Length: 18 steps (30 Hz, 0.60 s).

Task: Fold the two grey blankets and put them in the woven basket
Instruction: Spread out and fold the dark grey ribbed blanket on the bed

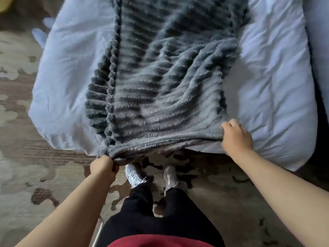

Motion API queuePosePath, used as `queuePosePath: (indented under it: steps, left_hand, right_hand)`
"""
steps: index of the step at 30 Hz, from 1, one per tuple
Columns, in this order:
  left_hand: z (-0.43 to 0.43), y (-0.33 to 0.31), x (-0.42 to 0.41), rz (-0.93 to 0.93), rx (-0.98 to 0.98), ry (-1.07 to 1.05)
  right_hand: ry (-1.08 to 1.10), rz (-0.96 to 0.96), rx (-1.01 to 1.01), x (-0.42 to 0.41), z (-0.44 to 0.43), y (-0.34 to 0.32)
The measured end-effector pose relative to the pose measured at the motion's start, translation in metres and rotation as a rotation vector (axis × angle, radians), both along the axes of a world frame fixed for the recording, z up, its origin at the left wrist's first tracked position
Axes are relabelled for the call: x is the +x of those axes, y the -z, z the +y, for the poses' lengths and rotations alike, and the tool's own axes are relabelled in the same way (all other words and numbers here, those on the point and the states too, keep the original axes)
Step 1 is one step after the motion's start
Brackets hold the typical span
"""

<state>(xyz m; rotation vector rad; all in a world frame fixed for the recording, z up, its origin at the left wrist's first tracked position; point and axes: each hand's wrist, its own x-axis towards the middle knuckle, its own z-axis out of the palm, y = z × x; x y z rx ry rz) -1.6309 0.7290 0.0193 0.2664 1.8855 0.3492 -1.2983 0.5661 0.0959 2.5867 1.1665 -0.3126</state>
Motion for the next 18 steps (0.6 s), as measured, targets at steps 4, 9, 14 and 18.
queuePosePath:
  steps: [4, 9, 14, 18]
  left_hand:
    - [0.007, -0.015, -0.015, 0.001, 0.053, -0.160]
    - [-0.005, -0.047, -0.052, -0.074, 0.114, -0.384]
    - [-0.057, -0.092, -0.042, -0.457, 0.105, -0.508]
    - [-0.083, -0.124, -0.037, -0.542, 0.147, -0.270]
  right_hand:
    - [0.117, -0.032, 0.204, 0.050, -0.034, -0.022]
    - [0.430, 0.048, 0.585, 0.077, -0.052, -0.036]
    - [1.340, 0.780, 1.259, 0.050, -0.053, -0.037]
    - [1.081, 0.925, 0.918, 0.026, -0.084, -0.051]
